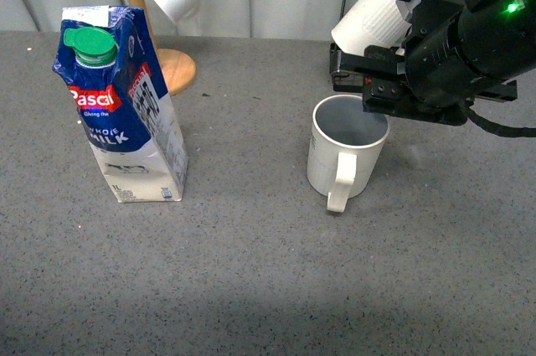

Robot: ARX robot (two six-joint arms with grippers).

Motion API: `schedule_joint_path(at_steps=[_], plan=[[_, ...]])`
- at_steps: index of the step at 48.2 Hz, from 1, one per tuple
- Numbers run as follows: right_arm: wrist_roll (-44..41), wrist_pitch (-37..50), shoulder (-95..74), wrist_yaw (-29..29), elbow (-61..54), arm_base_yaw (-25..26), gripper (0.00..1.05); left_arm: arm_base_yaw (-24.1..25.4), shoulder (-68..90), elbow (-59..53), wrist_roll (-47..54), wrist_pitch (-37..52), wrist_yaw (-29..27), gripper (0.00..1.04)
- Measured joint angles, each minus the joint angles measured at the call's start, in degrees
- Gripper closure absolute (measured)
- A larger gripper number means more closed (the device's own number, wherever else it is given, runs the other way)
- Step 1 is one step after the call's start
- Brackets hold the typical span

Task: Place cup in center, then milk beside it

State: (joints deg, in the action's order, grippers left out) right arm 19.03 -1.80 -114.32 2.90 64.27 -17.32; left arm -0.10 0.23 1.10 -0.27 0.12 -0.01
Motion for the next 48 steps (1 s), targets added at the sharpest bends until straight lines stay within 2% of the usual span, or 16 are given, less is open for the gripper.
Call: schedule_joint_path(at_steps=[5, 13, 18, 23, 25, 27, 28, 30, 32, 36, 43, 47, 48], plan=[[0.7, 3.3, 3.0, 1.2, -2.6, 0.8, 0.46, 0.0, 0.0, 0.0, 0.0, 0.0, 0.0, 0.06], [0.8, 7.4, 7.7, -0.5, -6.0, 1.7, 0.25, 0.0, 0.0, 0.0, 0.0, 0.0, 0.0, 0.06], [0.3, 9.3, 11.1, -4.2, -8.4, 2.5, 0.09, 0.0, 0.0, 0.0, 0.0, 0.0, 0.0, 0.06], [-0.2, 13.8, 14.1, -6.3, -12.1, 3.7, 0.10, 0.0, 0.0, 0.0, 0.0, 0.0, 0.0, 0.06], [-3.4, 23.3, 13.4, -10.5, -15.2, 3.8, 0.14, 0.0, 0.0, 0.0, 0.0, 0.0, 0.0, 0.06], [-8.4, 38.8, 12.8, -14.3, -20.6, 4.3, 0.23, 0.0, 0.0, 0.0, 0.0, 0.0, 0.0, 0.06], [-11.0, 47.1, 12.7, -14.6, -24.3, 4.7, 0.28, 0.0, 0.0, 0.0, 0.0, 0.0, 0.0, 0.06], [-13.9, 57.8, 13.3, -14.2, -29.7, 5.4, 0.37, 0.0, 0.0, 0.0, 0.0, 0.0, -0.1, 0.06], [-15.9, 64.9, 15.1, -13.7, -33.5, 6.2, 0.46, 0.0, 0.0, 0.0, 0.0, 0.0, 0.0, 0.06], [-17.5, 68.9, 19.5, -12.8, -37.3, 7.4, 0.59, 0.0, 0.0, 0.0, 0.0, 0.0, 0.0, 0.06], [-18.8, 69.0, 28.2, -10.3, -46.2, 9.9, 0.93, 0.0, 0.0, 0.0, 0.0, 0.0, 0.0, 0.06], [-18.9, 68.4, 31.2, -9.6, -48.8, 10.6, 1.04, 0.0, 0.0, 0.0, 0.0, 0.0, 0.0, 0.06], [-19.0, 68.1, 32.2, -9.4, -49.5, 10.8, 1.03, 0.0, 0.0, 0.0, 0.0, 0.0, 0.0, 0.06]])
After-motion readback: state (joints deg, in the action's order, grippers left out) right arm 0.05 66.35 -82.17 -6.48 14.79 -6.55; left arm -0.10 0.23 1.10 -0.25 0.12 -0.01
